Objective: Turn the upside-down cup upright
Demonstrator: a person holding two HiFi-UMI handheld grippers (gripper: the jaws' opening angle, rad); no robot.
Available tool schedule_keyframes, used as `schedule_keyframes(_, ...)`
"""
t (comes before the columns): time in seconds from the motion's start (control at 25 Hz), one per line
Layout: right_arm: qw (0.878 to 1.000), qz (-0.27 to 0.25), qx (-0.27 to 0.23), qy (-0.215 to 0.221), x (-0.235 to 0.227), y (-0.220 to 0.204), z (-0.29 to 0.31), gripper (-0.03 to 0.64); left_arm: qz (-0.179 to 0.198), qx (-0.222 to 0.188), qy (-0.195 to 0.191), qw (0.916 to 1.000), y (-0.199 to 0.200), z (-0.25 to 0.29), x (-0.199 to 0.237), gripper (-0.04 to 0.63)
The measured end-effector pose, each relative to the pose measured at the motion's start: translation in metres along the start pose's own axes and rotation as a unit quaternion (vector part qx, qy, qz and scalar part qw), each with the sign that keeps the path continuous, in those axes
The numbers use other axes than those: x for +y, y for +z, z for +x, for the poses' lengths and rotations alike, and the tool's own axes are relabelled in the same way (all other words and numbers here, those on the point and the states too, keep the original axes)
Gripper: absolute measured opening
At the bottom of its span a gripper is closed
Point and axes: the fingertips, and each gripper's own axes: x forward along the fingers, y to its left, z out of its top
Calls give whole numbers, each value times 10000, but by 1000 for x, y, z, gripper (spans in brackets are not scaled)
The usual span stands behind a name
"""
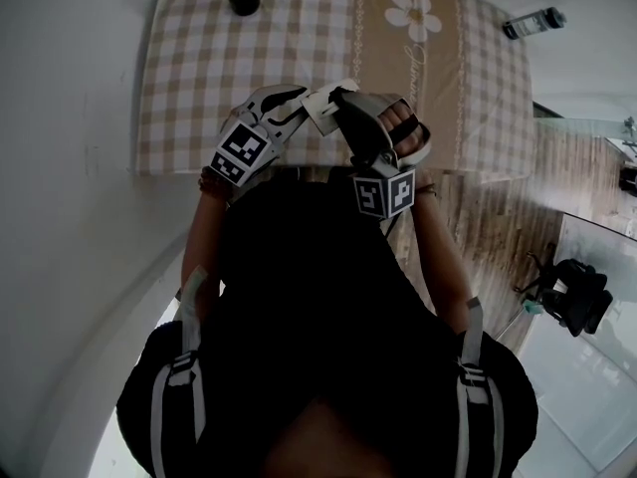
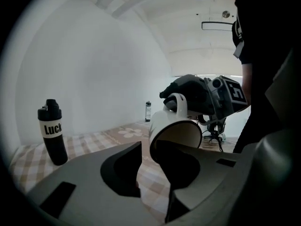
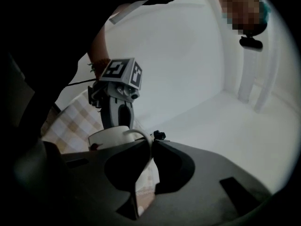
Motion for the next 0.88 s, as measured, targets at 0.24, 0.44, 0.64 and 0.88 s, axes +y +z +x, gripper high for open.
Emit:
schedule_keyframes(0.24, 10000, 51, -30, 48, 8, 1, -5, 43, -289, -199, 286, 9990, 6, -7, 3, 40)
schedule_keyframes(0.44, 9969, 735, 287, -66, 3, -21, -10, 78, -546, -207, 847, 9947, 2, -13, 19, 37)
schedule_keyframes(0.64, 8641, 5029, 55, -224, 1, -56, -17, 182, -940, -824, 1175, 9852, 21, -37, 41, 35)
schedule_keyframes(0.88, 4415, 8778, -1624, 902, 10, -40, 3, 311, -639, -1408, 1203, 9806, 46, -45, 33, 35)
